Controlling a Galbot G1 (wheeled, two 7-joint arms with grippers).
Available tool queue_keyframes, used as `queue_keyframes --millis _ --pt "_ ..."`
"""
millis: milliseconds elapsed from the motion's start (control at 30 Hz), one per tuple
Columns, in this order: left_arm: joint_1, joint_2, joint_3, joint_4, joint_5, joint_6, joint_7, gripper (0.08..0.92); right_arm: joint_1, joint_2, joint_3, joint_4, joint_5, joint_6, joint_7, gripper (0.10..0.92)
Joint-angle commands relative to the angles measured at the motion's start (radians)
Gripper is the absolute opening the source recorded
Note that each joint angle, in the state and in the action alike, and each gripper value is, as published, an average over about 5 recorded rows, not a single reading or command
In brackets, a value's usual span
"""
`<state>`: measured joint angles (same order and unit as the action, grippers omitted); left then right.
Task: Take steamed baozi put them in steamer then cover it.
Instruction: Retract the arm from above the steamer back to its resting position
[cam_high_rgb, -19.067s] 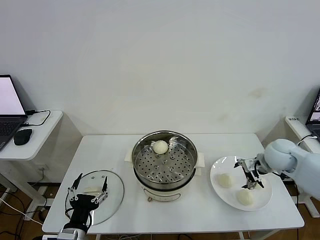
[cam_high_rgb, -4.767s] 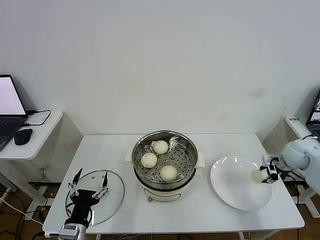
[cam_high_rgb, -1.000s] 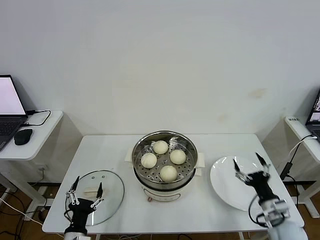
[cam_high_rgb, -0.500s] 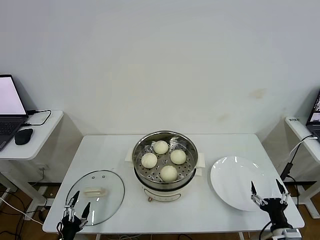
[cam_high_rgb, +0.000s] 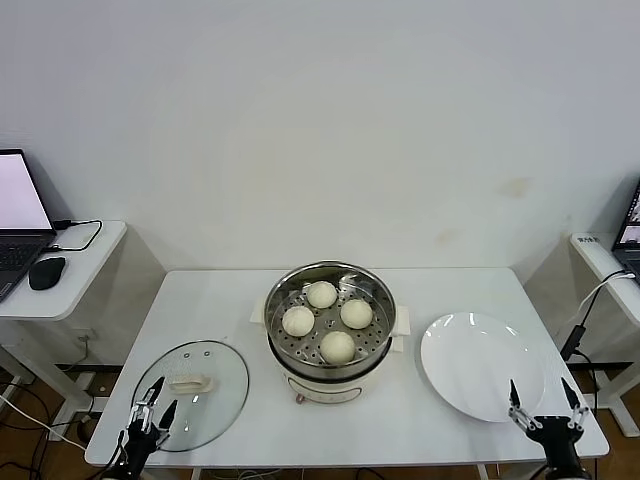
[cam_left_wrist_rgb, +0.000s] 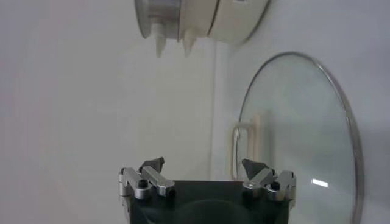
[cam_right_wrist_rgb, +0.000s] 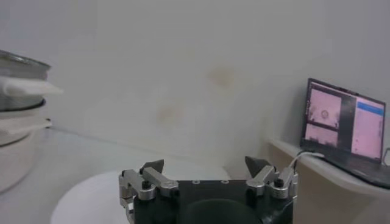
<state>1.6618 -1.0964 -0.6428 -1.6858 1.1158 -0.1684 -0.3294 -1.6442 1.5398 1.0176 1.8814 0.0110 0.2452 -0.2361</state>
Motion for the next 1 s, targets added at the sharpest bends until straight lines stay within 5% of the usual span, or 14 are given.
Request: queue_keyframes --millis 33,1000 --pt "-0.099 0.017 0.029 0.073 0.037 -0.004 0.012 0.823 -0.014 0.027 0.014 0.006 -0.016 0.008 -0.003 0.823" --pt "-0.274 -0.008 0.072 0.180 0.077 -0.011 0.044 0.823 -0.021 0.037 -0.019 -0.018 -0.066 0.044 -0.016 0.823"
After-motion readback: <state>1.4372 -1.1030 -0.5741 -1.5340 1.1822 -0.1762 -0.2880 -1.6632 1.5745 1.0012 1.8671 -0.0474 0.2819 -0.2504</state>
